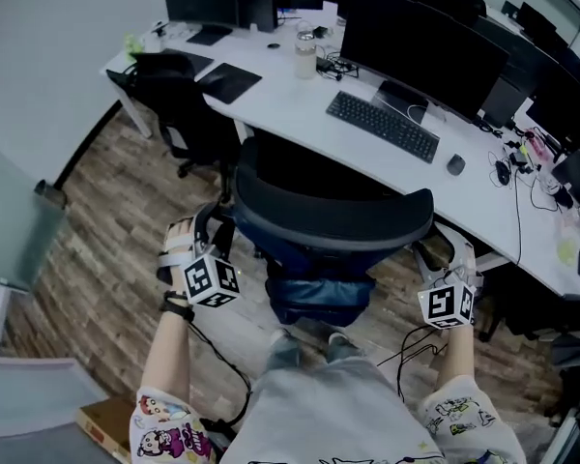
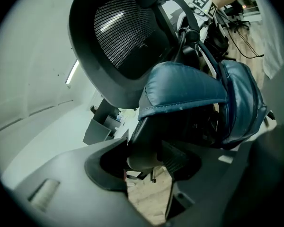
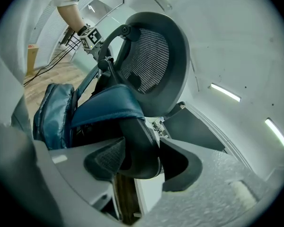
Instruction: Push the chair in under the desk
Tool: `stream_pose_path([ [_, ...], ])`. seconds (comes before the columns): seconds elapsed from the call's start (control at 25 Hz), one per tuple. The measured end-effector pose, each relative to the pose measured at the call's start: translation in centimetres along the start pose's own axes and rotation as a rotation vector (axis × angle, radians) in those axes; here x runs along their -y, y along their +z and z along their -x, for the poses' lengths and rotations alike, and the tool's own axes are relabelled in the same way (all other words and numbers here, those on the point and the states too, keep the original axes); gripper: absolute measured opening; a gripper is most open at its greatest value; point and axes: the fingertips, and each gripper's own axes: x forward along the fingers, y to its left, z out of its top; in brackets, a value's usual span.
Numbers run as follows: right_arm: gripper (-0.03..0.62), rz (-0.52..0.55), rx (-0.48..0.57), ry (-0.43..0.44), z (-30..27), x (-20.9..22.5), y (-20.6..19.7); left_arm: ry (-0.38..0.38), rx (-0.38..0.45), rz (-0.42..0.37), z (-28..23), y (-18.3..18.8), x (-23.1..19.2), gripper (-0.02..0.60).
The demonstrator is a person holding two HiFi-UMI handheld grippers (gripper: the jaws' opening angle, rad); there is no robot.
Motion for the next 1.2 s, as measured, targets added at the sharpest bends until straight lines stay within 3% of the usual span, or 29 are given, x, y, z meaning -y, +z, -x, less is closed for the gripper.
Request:
stream_pose_path([
  [0.56, 0.224, -0.051, -0.11, -0.094, -3.8, 3.6, -2.0, -0.045, 0.119, -0.064, -9.2, 3.4, -3.4, 0.232],
  [1.2, 0.225, -0.078, -0.148, -0.148, -6.2, 7.3, -4.7, -0.061, 0.168, -0.101, -15.7, 7.6, -5.1, 0.23],
])
